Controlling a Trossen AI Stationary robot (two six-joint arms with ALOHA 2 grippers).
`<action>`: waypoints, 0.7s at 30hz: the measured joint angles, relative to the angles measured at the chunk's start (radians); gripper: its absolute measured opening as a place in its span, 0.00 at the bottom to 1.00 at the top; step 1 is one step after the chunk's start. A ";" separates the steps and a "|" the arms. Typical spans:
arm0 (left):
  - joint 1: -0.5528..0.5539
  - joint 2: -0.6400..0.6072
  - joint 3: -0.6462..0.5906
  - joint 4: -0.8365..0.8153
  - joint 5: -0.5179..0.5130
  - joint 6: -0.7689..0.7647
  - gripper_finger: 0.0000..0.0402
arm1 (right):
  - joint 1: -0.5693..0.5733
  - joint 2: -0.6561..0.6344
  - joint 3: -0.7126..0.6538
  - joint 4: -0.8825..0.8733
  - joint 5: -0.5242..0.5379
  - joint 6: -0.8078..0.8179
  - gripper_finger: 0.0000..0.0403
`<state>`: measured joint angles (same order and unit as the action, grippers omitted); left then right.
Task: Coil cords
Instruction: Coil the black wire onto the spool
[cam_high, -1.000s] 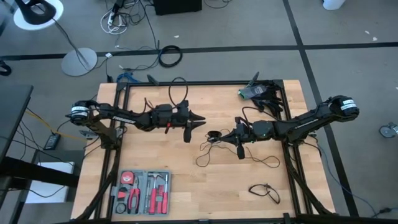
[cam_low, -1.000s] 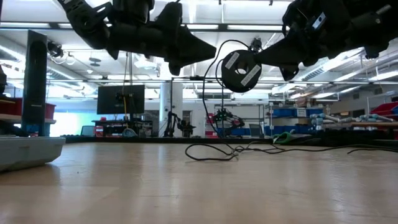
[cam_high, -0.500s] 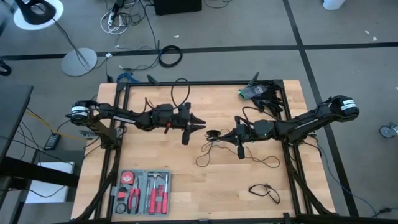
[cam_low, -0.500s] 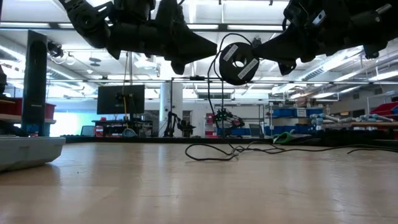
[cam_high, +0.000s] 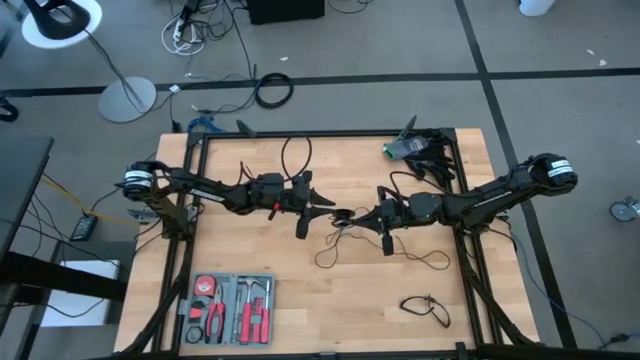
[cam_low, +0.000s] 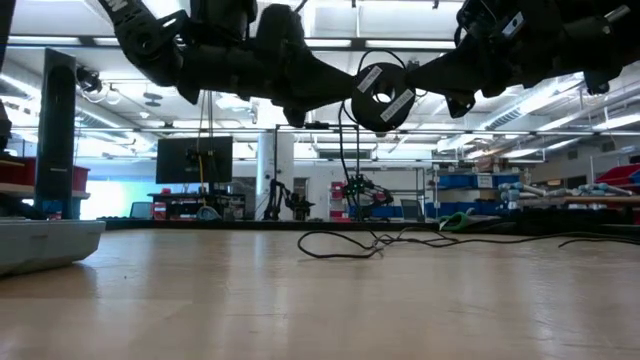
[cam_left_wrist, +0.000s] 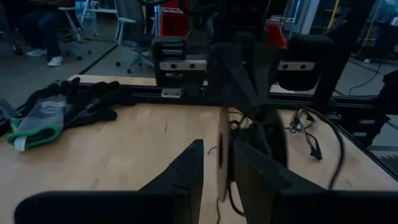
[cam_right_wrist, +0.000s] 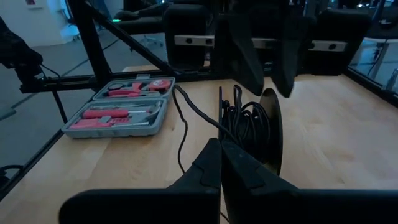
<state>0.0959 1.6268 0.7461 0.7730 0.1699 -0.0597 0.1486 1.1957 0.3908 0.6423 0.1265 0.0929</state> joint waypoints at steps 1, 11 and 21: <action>-0.001 0.000 0.006 -0.007 0.002 0.000 0.22 | 0.000 0.000 0.000 0.000 0.000 0.000 0.00; -0.007 0.000 0.057 -0.159 0.013 0.006 0.22 | 0.000 0.000 0.000 0.000 0.000 0.000 0.00; -0.019 0.000 0.057 -0.163 0.013 0.004 0.22 | 0.000 0.000 0.000 0.013 0.000 0.000 0.00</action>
<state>0.0768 1.6268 0.8028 0.6098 0.1829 -0.0559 0.1486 1.1957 0.3908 0.6553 0.1270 0.0926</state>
